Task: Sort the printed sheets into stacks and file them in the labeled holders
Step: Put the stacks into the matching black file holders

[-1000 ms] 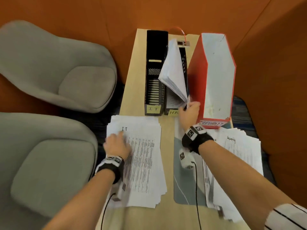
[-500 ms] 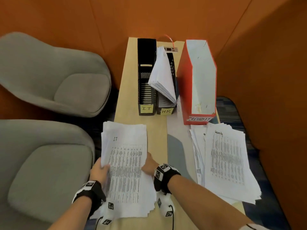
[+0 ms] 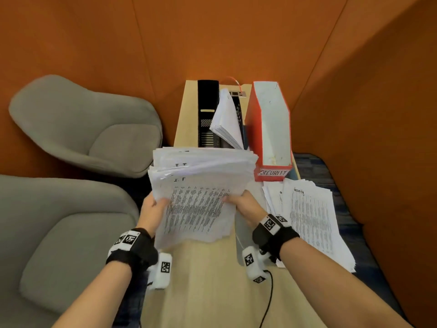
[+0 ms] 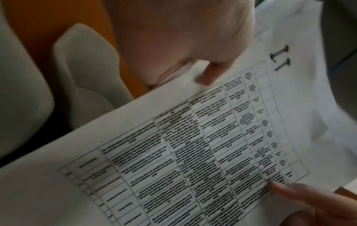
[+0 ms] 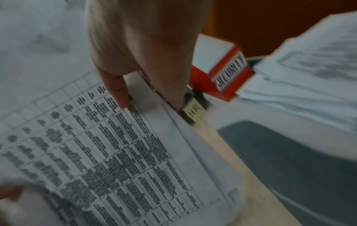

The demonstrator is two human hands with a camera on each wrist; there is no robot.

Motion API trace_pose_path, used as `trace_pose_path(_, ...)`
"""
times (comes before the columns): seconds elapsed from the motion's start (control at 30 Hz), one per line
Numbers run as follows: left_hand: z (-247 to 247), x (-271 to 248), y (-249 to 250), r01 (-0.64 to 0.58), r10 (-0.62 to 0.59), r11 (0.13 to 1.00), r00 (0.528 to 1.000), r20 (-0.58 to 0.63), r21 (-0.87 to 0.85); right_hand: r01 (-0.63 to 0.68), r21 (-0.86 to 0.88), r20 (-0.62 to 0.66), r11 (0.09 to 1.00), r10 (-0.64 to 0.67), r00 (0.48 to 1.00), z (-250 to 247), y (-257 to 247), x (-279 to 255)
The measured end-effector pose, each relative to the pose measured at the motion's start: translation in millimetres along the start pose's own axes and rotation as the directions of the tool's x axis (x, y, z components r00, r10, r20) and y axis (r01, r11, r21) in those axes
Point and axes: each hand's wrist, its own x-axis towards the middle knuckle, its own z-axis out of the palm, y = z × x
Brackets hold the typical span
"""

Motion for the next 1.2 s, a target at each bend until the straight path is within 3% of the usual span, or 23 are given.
trace_pose_path(0.1, 13, -9, 23, -0.04, 0.026, 0.988, 0.995, -0.091, -0.15, 0.159, -0.038, -0.018, 0.987, -0.16, 0.987, -3, -33, -27)
trace_pose_path(0.2, 19, -25, 27, -0.027, 0.017, 0.964, 0.999, -0.038, -0.263, 0.253, 0.021, 0.063, 0.967, -0.254, 0.965, -10, -40, -55)
trace_pose_path(0.3, 28, -27, 23, -0.099, 0.1, 0.977, 0.995, -0.006, -0.187, 0.222, -0.005, 0.117, 0.975, -0.22, 0.968, -4, -26, -58)
trace_pose_path(0.37, 42, -27, 26, -0.105, 0.105, 0.988, 0.994, -0.003, -0.11, 0.202, 0.001, 0.061, 0.979, -0.202, 0.977, 10, -22, -58)
trace_pose_path(0.43, 49, -23, 33, -0.115, 0.109, 0.99, 0.991, -0.079, -0.083, 0.219, 0.051, -0.041, 0.974, -0.217, 0.975, 16, -24, -58)
trace_pose_path(0.53, 33, -18, 38, -0.189, 0.158, 0.972, 0.966, -0.205, -0.14, 0.236, 0.071, -0.012, 0.969, -0.235, 0.972, 3, -27, -58)
trace_pose_path(0.57, 27, -18, 38, -0.213, 0.181, 0.963, 0.965, -0.192, -0.163, 0.224, 0.049, 0.021, 0.973, -0.225, 0.974, -3, -24, -56)
trace_pose_path(0.63, 27, -20, 33, -0.209, 0.207, 0.968, 0.978, -0.033, -0.137, 0.148, -0.004, 0.093, 0.989, -0.147, 0.985, -3, -13, -55)
trace_pose_path(0.7, 44, -27, 32, -0.178, 0.18, 0.983, 0.984, 0.02, -0.051, 0.128, -0.005, 0.057, 0.992, -0.127, 0.99, 14, -8, -55)
trace_pose_path(0.77, 56, -26, 44, -0.164, 0.155, 0.985, 0.98, -0.121, -0.062, 0.165, 0.064, -0.069, 0.984, -0.16, 0.985, 31, -23, -56)
trace_pose_path(0.83, 52, -20, 61, -0.275, 0.245, 0.954, 0.944, -0.221, -0.121, 0.237, 0.114, -0.139, 0.965, -0.22, 0.965, 31, -45, -53)
trace_pose_path(0.93, 34, -9, 80, -0.36, 0.319, 0.916, 0.921, -0.222, -0.178, 0.354, 0.155, -0.066, 0.922, -0.348, 0.935, 13, -70, -56)
trace_pose_path(1.0, 37, -11, 75, -0.29, 0.255, 0.94, 0.947, -0.194, -0.178, 0.347, 0.073, 0.013, 0.935, -0.348, 0.937, 2, -61, -52)
trace_pose_path(1.07, 50, -13, 61, -0.118, 0.092, 0.98, 0.983, -0.159, -0.159, 0.287, -0.083, -0.004, 0.954, -0.288, 0.958, 5, -40, -43)
trace_pose_path(1.13, 62, -9, 47, -0.059, 0.046, 0.982, 0.996, -0.08, -0.177, 0.253, -0.256, -0.162, 0.933, -0.299, 0.94, 14, -30, -30)
trace_pose_path(1.2, 63, -1, 35, 0.041, -0.057, 0.99, 0.992, -0.115, -0.137, 0.242, -0.266, -0.309, 0.933, -0.32, 0.896, 14, -33, -22)
